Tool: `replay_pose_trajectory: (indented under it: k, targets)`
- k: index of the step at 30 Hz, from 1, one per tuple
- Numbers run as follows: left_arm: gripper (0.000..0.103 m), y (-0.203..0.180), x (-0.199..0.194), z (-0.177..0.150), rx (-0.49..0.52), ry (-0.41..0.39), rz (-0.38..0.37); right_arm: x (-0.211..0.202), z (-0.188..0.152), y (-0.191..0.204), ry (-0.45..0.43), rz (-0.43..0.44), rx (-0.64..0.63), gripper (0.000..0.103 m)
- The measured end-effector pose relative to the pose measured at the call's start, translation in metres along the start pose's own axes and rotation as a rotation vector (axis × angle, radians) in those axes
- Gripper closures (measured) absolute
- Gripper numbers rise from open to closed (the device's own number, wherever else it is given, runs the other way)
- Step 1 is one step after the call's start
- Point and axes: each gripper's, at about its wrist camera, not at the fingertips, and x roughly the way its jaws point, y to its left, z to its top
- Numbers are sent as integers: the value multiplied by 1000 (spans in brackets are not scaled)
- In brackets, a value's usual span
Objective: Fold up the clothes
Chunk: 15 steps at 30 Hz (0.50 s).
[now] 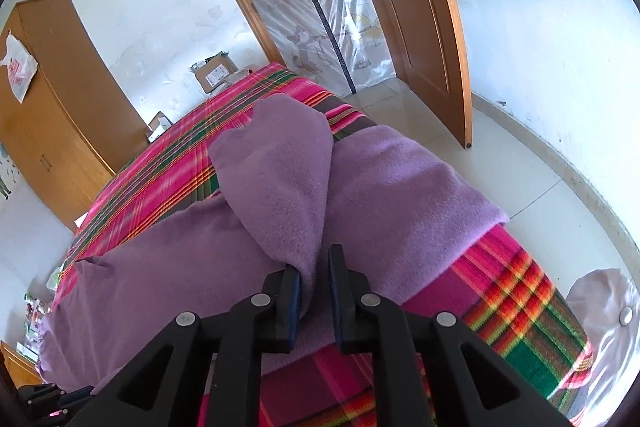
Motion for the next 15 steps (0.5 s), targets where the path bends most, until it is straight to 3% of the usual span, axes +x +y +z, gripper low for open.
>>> replay_pose_trajectory:
  k: [7, 15]
  targets:
    - [84, 5, -3, 1, -31, 13, -56, -12, -1, -2, 1, -21, 5, 87]
    - [81, 6, -3, 15, -84, 0, -95, -28, 1, 23, -59, -83, -143, 86]
